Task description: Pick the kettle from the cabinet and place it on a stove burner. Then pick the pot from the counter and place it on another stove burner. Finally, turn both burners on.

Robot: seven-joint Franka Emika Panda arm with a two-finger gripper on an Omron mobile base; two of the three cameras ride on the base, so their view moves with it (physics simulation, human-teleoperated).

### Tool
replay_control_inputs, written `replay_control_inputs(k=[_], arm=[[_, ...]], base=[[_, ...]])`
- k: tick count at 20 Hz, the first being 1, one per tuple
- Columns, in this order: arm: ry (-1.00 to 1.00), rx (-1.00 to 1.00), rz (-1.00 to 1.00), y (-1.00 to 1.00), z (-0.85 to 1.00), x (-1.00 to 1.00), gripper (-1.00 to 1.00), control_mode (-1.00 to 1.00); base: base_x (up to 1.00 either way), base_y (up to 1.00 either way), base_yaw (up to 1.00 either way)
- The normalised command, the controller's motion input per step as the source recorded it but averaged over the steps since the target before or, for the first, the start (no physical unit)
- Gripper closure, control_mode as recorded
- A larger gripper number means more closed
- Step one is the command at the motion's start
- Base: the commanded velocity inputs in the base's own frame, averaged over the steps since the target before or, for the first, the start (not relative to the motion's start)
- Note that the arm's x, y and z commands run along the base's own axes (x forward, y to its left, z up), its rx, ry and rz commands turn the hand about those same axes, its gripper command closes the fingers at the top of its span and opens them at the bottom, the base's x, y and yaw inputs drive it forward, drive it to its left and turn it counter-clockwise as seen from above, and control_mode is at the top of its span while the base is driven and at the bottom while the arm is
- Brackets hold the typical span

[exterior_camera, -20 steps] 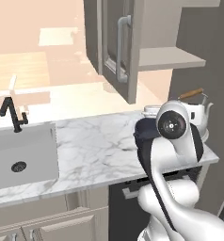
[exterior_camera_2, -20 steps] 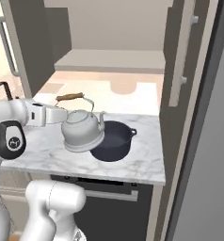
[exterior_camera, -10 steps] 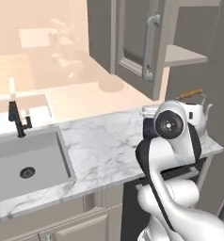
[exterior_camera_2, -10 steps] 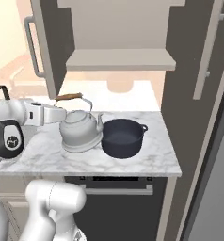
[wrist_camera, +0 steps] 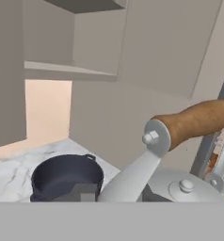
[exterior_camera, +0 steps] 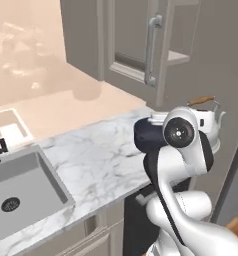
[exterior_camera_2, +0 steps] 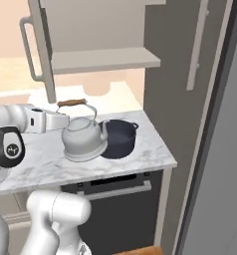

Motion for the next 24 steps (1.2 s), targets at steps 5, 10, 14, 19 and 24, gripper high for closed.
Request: replay_control_inputs(k=[5, 10, 14, 19, 24], arm=[[0.0, 0.0, 0.0, 0.0, 0.0, 0.0, 1.0, 1.0], [0.0, 0.0, 0.0, 0.0, 0.0, 0.0, 1.0, 1.0], [0.0, 0.0, 0.0, 0.0, 0.0, 0.0, 1.0, 1.0], [0.0, 0.0, 0.0, 0.0, 0.0, 0.0, 1.0, 1.0], [0.0, 0.0, 0.0, 0.0, 0.0, 0.0, 1.0, 1.0]], base=[[-0.19, 0.37, -0.46], [-0.19, 0.42, -0.49], [-0.25, 0.41, -0.49], [-0.26, 0.4, -0.49], [-0.26, 0.38, -0.49]])
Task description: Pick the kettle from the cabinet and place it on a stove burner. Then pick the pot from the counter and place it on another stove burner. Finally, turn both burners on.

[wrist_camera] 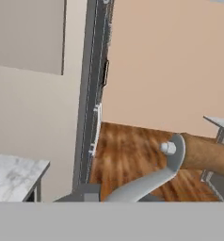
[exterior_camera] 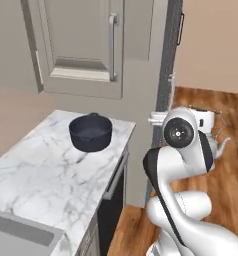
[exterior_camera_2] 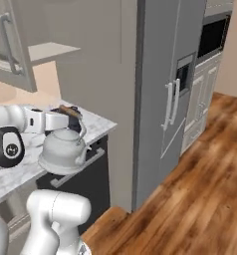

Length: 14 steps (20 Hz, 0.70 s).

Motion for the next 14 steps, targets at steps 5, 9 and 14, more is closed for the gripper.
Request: replay_control_inputs(k=[5, 9, 14], arm=[[0.0, 0.0, 0.0, 0.0, 0.0, 0.0, 1.0, 1.0], [0.0, 0.0, 0.0, 0.0, 0.0, 0.0, 1.0, 1.0], [0.0, 0.0, 0.0, 0.0, 0.0, 0.0, 1.0, 1.0]], base=[[-0.23, 0.31, -0.49], [-0.25, 0.27, -0.49], [-0.22, 0.17, -0.47]])
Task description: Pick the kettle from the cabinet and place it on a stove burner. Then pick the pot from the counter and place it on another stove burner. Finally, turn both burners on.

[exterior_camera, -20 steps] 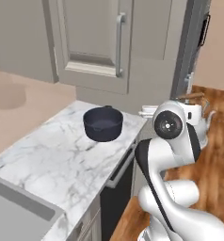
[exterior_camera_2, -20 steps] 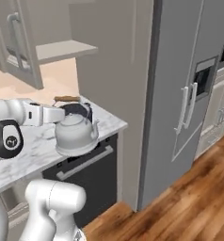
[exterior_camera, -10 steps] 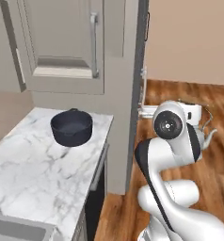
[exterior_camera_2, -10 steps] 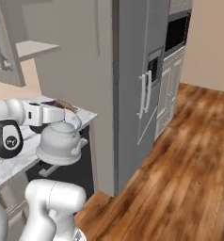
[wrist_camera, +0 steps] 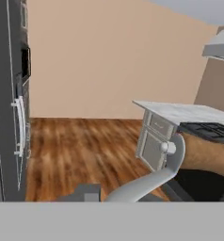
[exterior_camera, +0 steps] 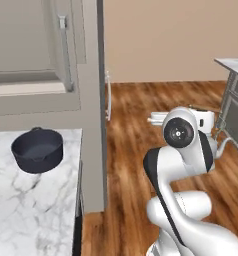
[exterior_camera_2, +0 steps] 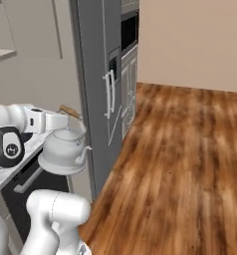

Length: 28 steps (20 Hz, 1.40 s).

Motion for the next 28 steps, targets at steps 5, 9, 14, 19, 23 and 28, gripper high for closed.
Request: replay_control_inputs(k=[5, 9, 14, 19, 23, 28], arm=[[0.0, 0.0, 0.0, 0.0, 0.0, 0.0, 1.0, 1.0], [0.0, 0.0, 0.0, 0.0, 0.0, 0.0, 1.0, 1.0], [0.0, 0.0, 0.0, 0.0, 0.0, 0.0, 1.0, 1.0], [0.0, 0.0, 0.0, 0.0, 0.0, 0.0, 1.0, 1.0], [0.0, 0.0, 0.0, 0.0, 0.0, 0.0, 1.0, 1.0], [0.0, 0.0, 0.0, 0.0, 0.0, 0.0, 1.0, 1.0]], base=[[-0.18, 0.09, -0.44], [-0.08, 0.01, -0.43], [0.03, 0.01, -0.41], [0.26, 0.14, -0.4], [0.42, 0.3, -0.4], [0.38, 0.3, -0.38]])
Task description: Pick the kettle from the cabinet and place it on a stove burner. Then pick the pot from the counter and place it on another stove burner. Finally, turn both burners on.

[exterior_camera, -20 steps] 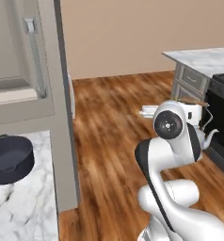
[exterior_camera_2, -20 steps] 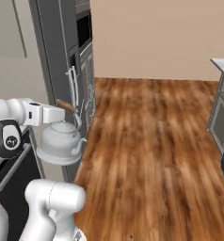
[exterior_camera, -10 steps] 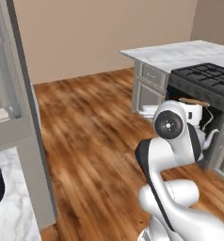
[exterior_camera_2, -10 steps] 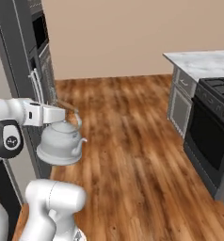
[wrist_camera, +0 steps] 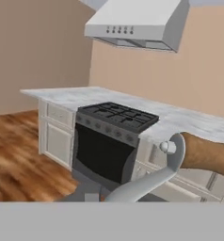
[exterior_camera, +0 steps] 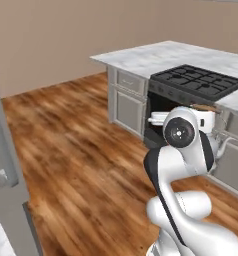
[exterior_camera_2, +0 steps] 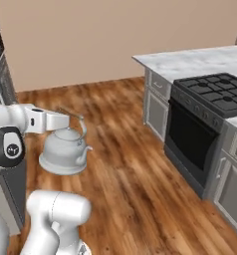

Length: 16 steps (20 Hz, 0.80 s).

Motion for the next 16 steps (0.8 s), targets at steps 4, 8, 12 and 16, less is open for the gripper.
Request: replay_control_inputs(k=[4, 8, 12, 16], arm=[[0.0, 0.0, 0.0, 0.0, 0.0, 0.0, 1.0, 1.0], [0.0, 0.0, 0.0, 0.0, 0.0, 0.0, 1.0, 1.0], [0.0, 0.0, 0.0, 0.0, 0.0, 0.0, 1.0, 1.0], [0.0, 0.0, 0.0, 0.0, 0.0, 0.0, 1.0, 1.0]], base=[[0.36, 0.33, -0.37], [0.36, 0.32, -0.36], [0.34, 0.32, -0.36], [0.38, 0.35, -0.36]])
